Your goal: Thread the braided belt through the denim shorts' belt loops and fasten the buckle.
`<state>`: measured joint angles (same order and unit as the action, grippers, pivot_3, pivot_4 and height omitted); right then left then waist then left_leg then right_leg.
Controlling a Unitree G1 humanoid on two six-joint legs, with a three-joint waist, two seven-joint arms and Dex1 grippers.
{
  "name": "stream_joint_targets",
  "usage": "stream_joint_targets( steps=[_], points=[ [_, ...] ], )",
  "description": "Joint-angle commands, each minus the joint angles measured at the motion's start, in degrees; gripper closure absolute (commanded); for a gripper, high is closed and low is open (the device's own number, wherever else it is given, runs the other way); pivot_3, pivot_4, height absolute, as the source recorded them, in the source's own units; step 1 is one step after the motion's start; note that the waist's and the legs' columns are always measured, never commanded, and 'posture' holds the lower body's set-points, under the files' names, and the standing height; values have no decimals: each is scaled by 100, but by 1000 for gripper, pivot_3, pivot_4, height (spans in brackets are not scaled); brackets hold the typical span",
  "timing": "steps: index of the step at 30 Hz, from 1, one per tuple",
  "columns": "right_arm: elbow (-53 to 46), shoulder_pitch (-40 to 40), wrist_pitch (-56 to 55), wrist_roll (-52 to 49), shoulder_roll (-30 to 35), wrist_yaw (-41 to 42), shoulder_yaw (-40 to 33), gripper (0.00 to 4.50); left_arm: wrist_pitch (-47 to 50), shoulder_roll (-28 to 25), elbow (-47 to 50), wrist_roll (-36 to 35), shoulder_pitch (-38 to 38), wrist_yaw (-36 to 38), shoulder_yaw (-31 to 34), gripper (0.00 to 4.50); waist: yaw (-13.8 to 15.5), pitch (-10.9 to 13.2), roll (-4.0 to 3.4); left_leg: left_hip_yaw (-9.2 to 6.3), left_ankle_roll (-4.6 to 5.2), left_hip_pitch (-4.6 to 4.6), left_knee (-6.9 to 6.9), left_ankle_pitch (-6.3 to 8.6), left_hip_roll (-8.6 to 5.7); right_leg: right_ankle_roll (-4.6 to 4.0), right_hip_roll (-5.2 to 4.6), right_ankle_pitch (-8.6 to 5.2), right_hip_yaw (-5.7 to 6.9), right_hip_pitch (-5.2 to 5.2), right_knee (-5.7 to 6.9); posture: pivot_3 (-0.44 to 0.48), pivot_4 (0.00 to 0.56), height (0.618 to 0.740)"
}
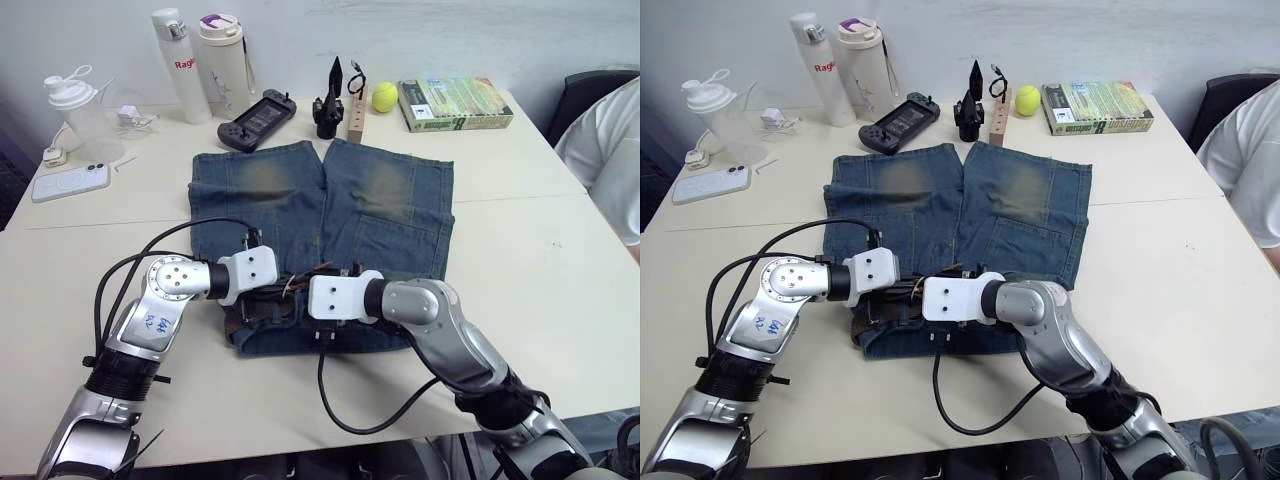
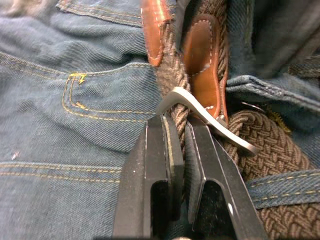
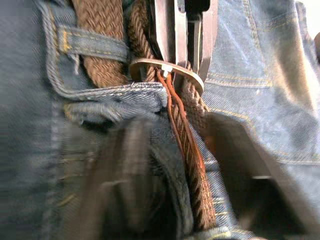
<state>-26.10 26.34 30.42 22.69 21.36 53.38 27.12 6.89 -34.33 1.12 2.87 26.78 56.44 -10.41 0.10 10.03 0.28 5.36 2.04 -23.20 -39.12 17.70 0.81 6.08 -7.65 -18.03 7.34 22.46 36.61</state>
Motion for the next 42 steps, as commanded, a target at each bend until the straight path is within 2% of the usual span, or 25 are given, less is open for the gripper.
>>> stream_joint_targets(
  steps=[1,5,11,14,23,35,38,41,42],
  points=[
    [-774,-177,574,-360,193,208,-405,432,-94,91,-42,27,-18,90,-316,4500,11,0,1,0,0,0,0,0,0,0,0,0,0,0,0,0,150,720],
    [-1303,-296,1174,-738,580,390,-887,432,-115,118,-90,26,-8,61,-366,4500,65,0,1,1,2,-1,0,1,-2,0,-2,0,-1,-2,-8,0,150,720],
    [-1161,2,1263,-1081,605,-22,-1249,432,-221,151,-157,31,9,18,-393,4500,86,-1,1,4,2,1,0,1,0,0,-1,0,-1,-2,-9,0,150,720],
    [-713,240,781,-897,742,-336,-1076,432,-221,184,-142,23,12,-6,-395,4500,117,-1,1,6,3,1,-1,1,-2,0,-2,0,-2,-2,-9,0,150,720],
    [37,289,-363,-439,1098,-718,-432,432,-173,201,-35,22,8,-67,-361,4500,126,-1,2,9,6,1,-2,0,-4,1,-4,0,-3,-3,-10,0,150,720],
    [381,279,-987,-71,976,-794,-66,432,-251,154,-15,104,49,-48,-394,4500,124,-1,2,8,6,2,-3,0,-2,1,-3,0,-2,-4,-11,0,150,720],
    [350,239,-1023,-16,972,-737,-41,1190,-248,157,-16,109,53,-46,-390,4500,124,-1,2,8,6,2,-3,0,-2,1,-3,0,-2,-4,-11,0,150,720],
    [310,159,-1017,5,994,-675,6,2688,-264,165,-19,115,63,-50,-387,4500,124,-1,2,8,6,2,-3,0,-2,1,-3,0,-2,-4,-11,0,150,720],
    [297,132,-1011,12,1000,-657,20,3055,-271,166,-21,119,66,-52,-388,4500,124,-1,2,8,6,1,-3,0,-2,1,-3,0,-2,-5,-11,0,150,720]
  ],
)
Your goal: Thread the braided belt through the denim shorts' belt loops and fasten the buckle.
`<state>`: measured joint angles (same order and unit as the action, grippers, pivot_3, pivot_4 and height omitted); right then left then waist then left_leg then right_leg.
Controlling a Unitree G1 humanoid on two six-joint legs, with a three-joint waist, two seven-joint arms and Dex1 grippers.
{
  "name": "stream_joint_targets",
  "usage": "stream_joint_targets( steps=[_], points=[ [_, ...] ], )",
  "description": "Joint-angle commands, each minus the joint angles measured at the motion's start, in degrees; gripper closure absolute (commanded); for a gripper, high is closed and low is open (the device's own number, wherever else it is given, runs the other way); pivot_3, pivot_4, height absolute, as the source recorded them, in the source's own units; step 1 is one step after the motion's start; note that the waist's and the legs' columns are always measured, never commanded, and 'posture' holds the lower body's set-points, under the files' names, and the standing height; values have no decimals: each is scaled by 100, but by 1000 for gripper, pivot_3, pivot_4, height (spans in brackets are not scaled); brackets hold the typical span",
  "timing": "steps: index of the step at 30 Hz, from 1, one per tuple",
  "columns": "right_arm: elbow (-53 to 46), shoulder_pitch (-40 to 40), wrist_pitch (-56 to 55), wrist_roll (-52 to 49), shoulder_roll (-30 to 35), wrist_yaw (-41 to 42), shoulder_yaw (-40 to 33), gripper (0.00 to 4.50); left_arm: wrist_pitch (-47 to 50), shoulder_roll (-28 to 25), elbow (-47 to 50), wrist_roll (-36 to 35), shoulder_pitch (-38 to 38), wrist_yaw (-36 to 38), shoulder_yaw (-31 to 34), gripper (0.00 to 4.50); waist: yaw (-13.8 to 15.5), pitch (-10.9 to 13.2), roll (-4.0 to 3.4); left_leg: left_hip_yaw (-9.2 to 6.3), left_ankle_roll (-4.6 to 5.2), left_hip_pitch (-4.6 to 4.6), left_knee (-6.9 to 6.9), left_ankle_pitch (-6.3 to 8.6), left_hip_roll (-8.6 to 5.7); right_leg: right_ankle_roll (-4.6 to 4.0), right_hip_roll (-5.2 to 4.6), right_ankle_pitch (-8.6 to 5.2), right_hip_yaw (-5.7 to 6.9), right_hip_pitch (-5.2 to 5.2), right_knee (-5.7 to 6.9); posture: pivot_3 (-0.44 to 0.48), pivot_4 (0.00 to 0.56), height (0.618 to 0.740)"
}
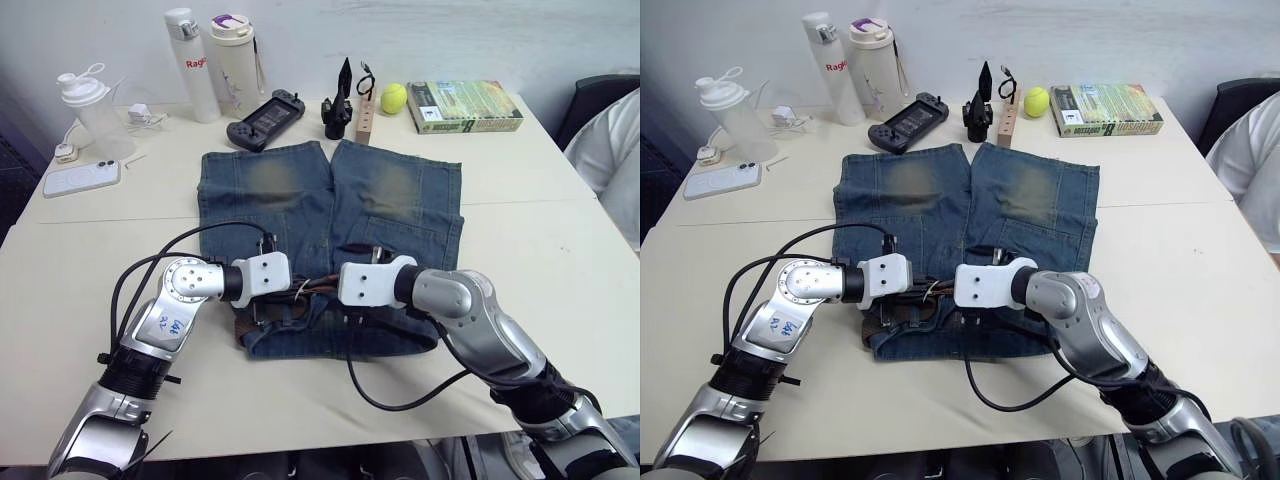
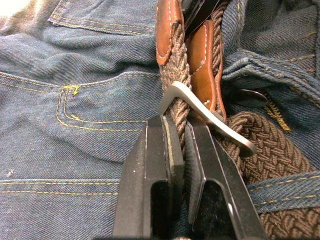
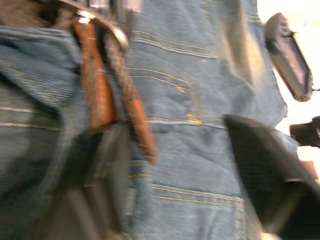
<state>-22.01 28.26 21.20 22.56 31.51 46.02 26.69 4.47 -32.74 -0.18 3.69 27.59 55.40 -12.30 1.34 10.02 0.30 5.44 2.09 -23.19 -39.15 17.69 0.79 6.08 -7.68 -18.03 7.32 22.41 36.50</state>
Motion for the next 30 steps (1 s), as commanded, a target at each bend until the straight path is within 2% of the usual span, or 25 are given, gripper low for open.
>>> stream_joint_targets(
  steps=[1,3,13,15,16,20,21,24,27,30],
  points=[
    [-121,-83,-86,33,-11,94,75,3507,-29,9,110,37,-14,50,-198,4500,0,0,0,0,0,0,0,0,0,0,0,0,0,0,0,0,150,720],
    [-128,-122,-69,28,-23,127,77,4481,-41,17,102,38,-6,45,-196,4500,0,0,0,0,0,0,0,0,0,0,0,0,0,0,-1,0,150,720],
    [-108,-202,-75,62,-47,154,85,4481,-132,55,126,23,44,-82,-66,4500,0,0,0,-1,0,0,0,0,0,0,0,0,0,0,-1,0,150,720],
    [-114,-214,-55,83,-67,130,82,4500,111,164,293,-459,16,23,164,3634,0,0,0,-1,0,0,0,0,0,0,0,0,0,0,-1,0,150,720],
    [-122,-227,-48,97,-77,112,74,4500,295,202,405,-631,-2,36,258,3404,-1,0,0,-1,0,0,0,0,1,0,0,0,1,0,-1,0,150,720],
    [-194,-317,6,146,-113,26,26,4500,783,31,688,-824,-128,1,572,1796,-21,0,0,-1,0,-1,0,0,3,0,2,0,2,1,-2,0,150,720],
    [-213,-347,32,143,-128,1,2,4500,997,-15,797,-1021,-182,44,725,1297,-29,0,0,-1,0,-1,1,0,4,0,2,0,2,2,-2,0,150,720],
    [-291,-466,77,165,-127,-81,-71,4500,1901,-299,1276,-1974,-486,352,1391,228,-70,0,0,-2,-2,-1,1,0,7,0,4,0,3,2,-3,0,150,720],
    [-322,-541,64,187,-114,-156,-119,4500,2841,-596,1504,-2844,-754,463,2043,228,-107,1,0,-6,-3,-1,2,0,9,0,3,0,2,1,-5,0,150,720],
    [-331,-594,9,204,-74,-205,-129,4500,3269,-859,1547,-3291,-1040,562,2372,228,-124,1,0,-12,-5,-1,2,-1,9,0,3,0,5,-2,-6,0,150,720]
  ],
)
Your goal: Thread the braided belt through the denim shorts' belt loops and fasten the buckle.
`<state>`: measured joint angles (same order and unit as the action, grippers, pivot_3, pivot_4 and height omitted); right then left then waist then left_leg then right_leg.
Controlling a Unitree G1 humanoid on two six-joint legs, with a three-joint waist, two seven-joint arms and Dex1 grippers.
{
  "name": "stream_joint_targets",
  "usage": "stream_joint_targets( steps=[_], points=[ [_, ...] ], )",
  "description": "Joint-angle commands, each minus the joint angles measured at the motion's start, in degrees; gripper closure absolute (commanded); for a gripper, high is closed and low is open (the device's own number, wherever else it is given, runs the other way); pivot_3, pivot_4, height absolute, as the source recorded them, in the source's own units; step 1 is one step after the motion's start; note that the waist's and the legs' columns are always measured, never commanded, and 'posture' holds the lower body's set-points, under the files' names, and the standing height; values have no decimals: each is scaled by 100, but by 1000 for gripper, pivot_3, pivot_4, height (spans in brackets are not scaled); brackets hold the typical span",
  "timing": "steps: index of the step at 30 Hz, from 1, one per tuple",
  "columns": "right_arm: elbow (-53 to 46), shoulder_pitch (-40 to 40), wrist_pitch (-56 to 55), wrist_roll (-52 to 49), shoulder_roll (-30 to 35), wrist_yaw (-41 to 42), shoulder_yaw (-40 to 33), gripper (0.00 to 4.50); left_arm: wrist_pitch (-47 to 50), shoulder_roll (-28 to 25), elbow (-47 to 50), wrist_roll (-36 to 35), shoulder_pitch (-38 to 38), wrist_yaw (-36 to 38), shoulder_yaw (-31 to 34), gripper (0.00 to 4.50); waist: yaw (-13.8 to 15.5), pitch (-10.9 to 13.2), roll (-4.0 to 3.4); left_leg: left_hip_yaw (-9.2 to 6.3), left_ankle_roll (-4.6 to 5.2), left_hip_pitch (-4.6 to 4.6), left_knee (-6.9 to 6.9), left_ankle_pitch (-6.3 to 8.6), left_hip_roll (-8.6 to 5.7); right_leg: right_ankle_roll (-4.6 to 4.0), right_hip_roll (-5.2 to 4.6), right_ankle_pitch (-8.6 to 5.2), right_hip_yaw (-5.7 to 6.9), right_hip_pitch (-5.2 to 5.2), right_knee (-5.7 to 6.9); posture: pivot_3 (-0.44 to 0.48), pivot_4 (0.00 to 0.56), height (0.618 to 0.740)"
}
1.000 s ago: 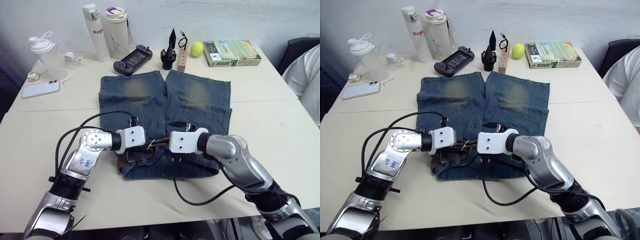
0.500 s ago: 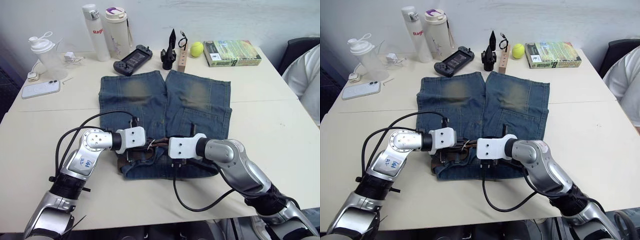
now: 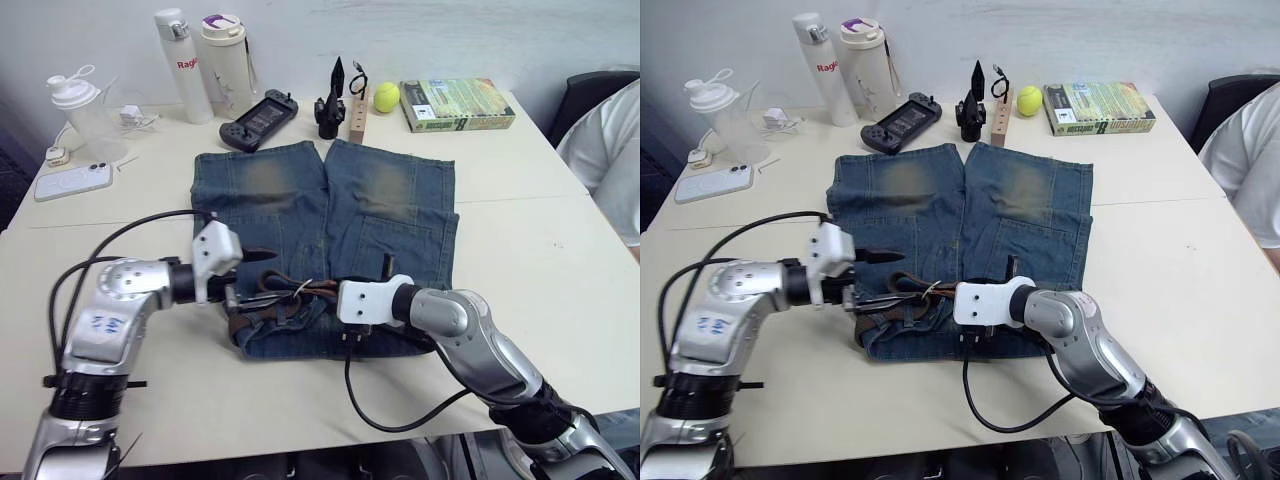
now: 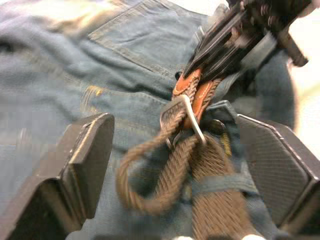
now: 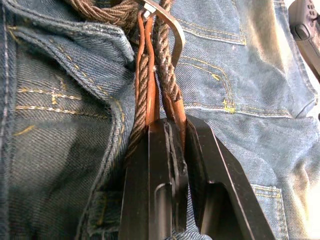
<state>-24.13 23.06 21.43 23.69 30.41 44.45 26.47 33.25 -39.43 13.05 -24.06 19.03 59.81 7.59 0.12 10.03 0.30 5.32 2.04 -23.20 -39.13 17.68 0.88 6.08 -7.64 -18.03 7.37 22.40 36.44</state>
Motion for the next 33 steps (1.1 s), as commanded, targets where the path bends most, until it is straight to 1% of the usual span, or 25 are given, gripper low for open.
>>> stream_joint_targets(
  steps=[1,3,4,5,8,12,13,14,18,20,24,26,28,30,33],
  points=[
    [-125,-82,-45,109,49,-67,-103,4500,529,-236,188,-639,-294,121,468,228,-3,0,0,-1,0,0,0,0,-1,0,0,0,1,1,0,0,150,720],
    [-136,-91,-79,123,55,-96,-101,4500,496,-304,62,-644,-523,128,485,228,-3,0,0,-1,-1,0,1,1,-2,0,-1,0,0,1,0,0,150,720],
    [-144,-93,-82,132,55,-103,-99,4500,423,-298,19,-629,-621,137,468,754,-3,0,0,-1,-1,0,1,1,-2,0,0,0,0,1,0,0,150,720],
    [-157,-97,-74,137,51,-105,-99,4500,395,-277,22,-650,-684,130,451,985,-4,0,0,-1,-2,0,1,1,-2,0,-1,0,-1,0,0,0,150,720],
    [-191,-106,-57,158,53,-104,-97,4500,474,-225,132,-815,-797,155,405,2387,0,0,0,-2,-3,0,1,2,-1,-2,1,-1,0,1,-1,0,150,720],
    [-215,-138,-72,160,91,-91,-140,4500,288,-96,78,-646,-777,14,160,4238,-2,0,0,0,-4,0,2,3,-2,-2,0,-1,-1,1,-1,0,150,720],
    [-228,-146,-72,161,96,-91,-149,4500,180,-88,60,-529,-781,12,34,4418,-2,0,0,0,-4,0,2,3,-2,-2,0,-1,-2,1,-1,0,150,720],
    [-237,-151,-70,162,99,-92,-153,4500,102,-87,49,-455,-786,10,-54,4418,-2,0,0,0,-4,0,2,3,-2,-2,0,-1,-1,1,-1,0,150,720],
    [-344,-184,1,144,114,-83,-215,4500,-611,-201,-136,308,-922,36,-779,4418,-4,0,0,2,-4,0,3,3,-3,-2,0,-1,-2,2,-2,0,150,720],
    [-450,-261,14,124,158,-77,-280,4500,-939,-234,-351,701,-956,-61,-1058,4418,-5,0,-1,4,-5,0,5,3,-3,-2,0,-1,-2,2,-3,0,150,720],
    [-773,-647,-167,104,394,-91,-490,4500,-1371,-310,-628,1155,-973,-147,-1356,4418,3,-2,-4,3,-5,3,7,3,-3,-4,-2,-2,-2,1,-3,0,150,720],
    [-985,-1006,-388,109,562,-235,-697,4500,-1602,-372,-677,1315,-1032,-100,-1495,4418,14,-3,-5,4,-5,5,8,4,-3,-4,-2,-2,-3,-1,-4,0,150,720],
    [-1223,-1619,-688,96,825,-410,-1100,4500,-1905,-465,-689,1506,-1127,-62,-1627,4418,18,-5,-9,7,-6,10,11,5,-2,-4,-2,-2,-5,-3,-5,0,150,720],
    [-1323,-2281,-1090,114,1150,-581,-1594,4500,-2040,-504,-721,1565,-1171,-89,-1658,4418,12,-9,-14,9,-7,15,16,7,-2,-4,-2,-2,-6,-6,-9,0,150,720],
    [-1219,-3107,-1598,46,1418,-886,-2383,4500,-2175,-547,-804,1567,-1245,-121,-1642,4418,10,-15,-23,12,-7,29,24,7,1,-4,0,-2,-4,-25,-33,0,150,720]
  ],
)
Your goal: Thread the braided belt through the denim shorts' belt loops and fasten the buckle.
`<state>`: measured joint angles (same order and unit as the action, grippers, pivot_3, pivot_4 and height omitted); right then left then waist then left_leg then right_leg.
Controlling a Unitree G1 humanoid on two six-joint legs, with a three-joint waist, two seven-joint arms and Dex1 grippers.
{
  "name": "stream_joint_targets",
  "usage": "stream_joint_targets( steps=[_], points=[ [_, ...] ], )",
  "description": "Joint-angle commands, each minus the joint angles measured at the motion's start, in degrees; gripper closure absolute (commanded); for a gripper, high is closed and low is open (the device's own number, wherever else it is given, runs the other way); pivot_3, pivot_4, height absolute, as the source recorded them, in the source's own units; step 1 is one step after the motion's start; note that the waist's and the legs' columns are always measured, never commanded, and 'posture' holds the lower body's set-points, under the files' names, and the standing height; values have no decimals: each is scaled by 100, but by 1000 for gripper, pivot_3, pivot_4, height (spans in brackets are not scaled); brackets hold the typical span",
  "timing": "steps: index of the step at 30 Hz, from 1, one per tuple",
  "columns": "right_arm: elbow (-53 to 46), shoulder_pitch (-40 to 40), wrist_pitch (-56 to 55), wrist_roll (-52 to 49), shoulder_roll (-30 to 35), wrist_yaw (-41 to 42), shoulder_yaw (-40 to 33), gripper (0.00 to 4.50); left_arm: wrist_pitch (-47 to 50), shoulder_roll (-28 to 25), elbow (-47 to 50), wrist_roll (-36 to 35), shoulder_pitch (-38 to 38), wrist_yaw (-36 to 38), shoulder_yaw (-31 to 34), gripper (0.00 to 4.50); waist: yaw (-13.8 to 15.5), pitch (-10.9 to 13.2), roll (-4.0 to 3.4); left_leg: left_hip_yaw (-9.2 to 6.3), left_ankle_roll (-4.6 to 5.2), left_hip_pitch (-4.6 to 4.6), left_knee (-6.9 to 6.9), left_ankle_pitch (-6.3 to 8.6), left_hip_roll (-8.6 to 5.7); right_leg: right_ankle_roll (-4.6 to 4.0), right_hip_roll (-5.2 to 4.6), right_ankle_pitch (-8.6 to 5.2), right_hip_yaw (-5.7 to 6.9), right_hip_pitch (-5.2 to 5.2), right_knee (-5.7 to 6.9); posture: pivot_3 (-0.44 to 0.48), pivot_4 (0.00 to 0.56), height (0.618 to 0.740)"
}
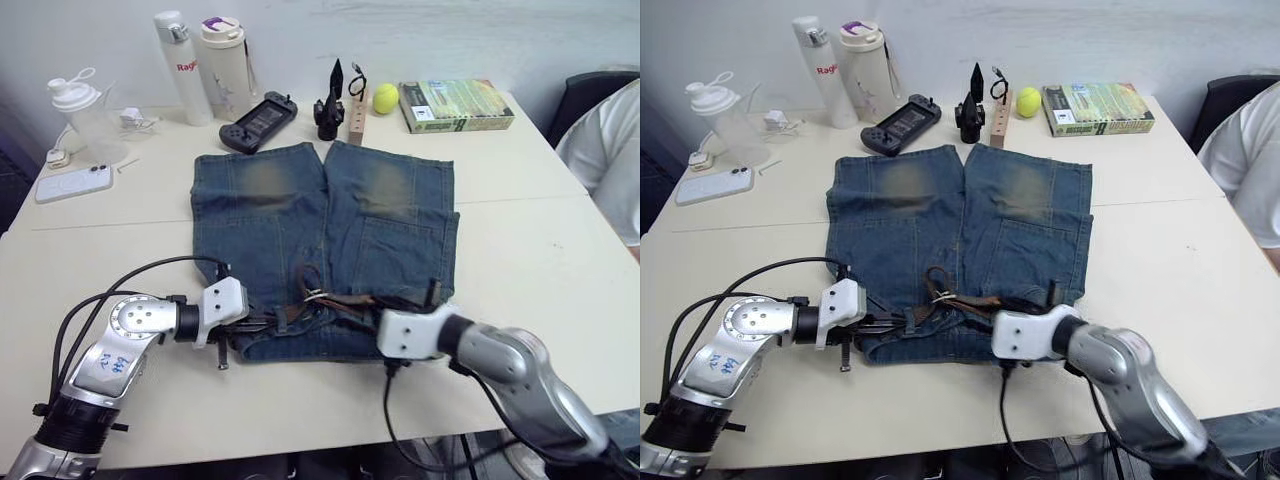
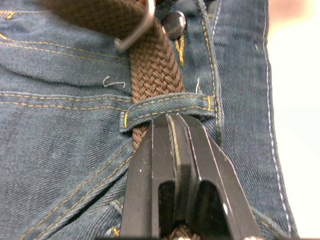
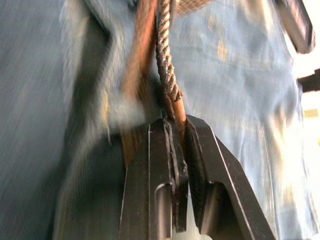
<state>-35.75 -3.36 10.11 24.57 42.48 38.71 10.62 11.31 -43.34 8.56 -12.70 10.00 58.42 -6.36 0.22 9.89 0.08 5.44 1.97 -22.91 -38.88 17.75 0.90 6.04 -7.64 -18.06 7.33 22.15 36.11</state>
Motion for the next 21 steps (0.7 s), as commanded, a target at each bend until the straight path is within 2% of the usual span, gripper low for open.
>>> stream_joint_targets(
  steps=[1,4,9,18,21],
  points=[
    [27,-693,-630,-107,211,-440,-1079,4500,-47,-187,-393,476,-367,5,-262,4418,-7,-1,-3,0,-1,19,9,0,3,0,2,0,3,-21,-16,0,150,720],
    [311,-1367,-972,-199,293,-590,-1742,4500,-189,-252,-466,565,-399,-12,-300,4418,-12,-20,-7,19,-7,103,77,5,1,-1,-3,-4,-15,-79,-55,0,150,720],
    [499,-1742,-486,-351,58,-759,-2694,4500,-284,-292,-550,602,-376,-60,-302,4418,-6,-30,-21,28,-10,111,83,5,3,-3,-2,-7,-68,-77,-48,0,150,720],
    [393,-1777,-419,-251,-100,-822,-2791,4500,-356,-308,-573,607,-365,-81,-345,4418,108,-34,-23,55,-5,131,84,14,3,-3,-11,-8,-112,-76,-51,0,150,720],
    [310,-1861,-943,-256,13,-765,-2537,4500,-382,-327,-593,617,-361,-77,-337,4418,111,-34,-23,63,-4,134,84,14,3,-3,-14,-8,-119,-76,-53,0,150,720]
  ],
)
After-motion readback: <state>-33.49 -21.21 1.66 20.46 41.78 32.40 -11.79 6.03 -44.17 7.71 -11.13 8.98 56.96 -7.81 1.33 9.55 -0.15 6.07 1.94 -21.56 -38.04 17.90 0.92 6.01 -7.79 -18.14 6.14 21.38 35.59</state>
